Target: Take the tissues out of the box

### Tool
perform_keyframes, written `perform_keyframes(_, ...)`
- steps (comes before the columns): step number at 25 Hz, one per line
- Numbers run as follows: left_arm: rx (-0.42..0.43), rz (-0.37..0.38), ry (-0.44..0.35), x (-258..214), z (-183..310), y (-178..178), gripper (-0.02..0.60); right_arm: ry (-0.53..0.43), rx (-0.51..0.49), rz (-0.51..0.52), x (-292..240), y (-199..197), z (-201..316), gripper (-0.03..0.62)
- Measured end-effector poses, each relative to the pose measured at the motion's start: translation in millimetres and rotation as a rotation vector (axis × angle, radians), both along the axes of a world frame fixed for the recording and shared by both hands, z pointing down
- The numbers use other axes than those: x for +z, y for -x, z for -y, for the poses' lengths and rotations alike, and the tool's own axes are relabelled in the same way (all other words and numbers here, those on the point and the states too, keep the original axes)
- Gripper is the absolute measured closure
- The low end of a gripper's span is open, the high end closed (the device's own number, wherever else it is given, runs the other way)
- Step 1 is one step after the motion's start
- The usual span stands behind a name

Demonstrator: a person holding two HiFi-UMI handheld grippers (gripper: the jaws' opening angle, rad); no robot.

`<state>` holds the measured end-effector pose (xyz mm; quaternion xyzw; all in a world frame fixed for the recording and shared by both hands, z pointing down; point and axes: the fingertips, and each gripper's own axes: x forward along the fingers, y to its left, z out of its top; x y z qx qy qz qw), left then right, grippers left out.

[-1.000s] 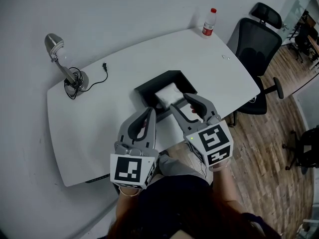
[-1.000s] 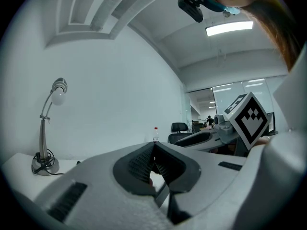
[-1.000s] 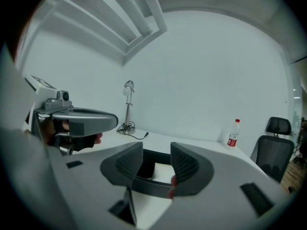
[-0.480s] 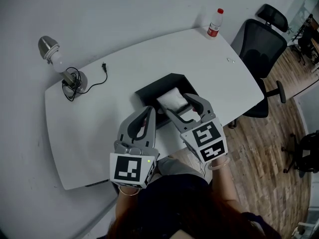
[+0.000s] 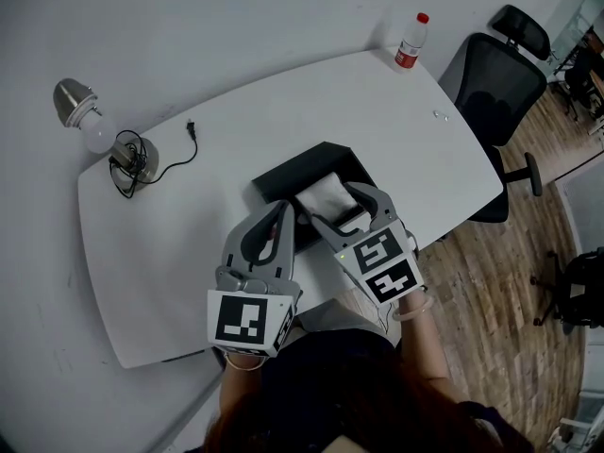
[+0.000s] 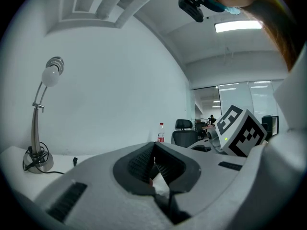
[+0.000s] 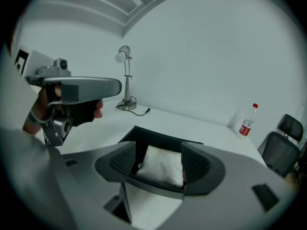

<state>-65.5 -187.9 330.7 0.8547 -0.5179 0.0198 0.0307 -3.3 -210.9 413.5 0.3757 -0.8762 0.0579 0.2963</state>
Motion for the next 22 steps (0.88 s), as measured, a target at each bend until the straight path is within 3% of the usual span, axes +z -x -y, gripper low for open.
perform_keyframes(10,-0.019,-0.010,0.026,9,20,8,0.557,0.109,-0.040,-0.141,32,0,12,0.301)
perform_keyframes(22,-0.023,-0.032,0.045,16,39,12,0.557,0.256,-0.072,-0.234,59,4,18,0.289)
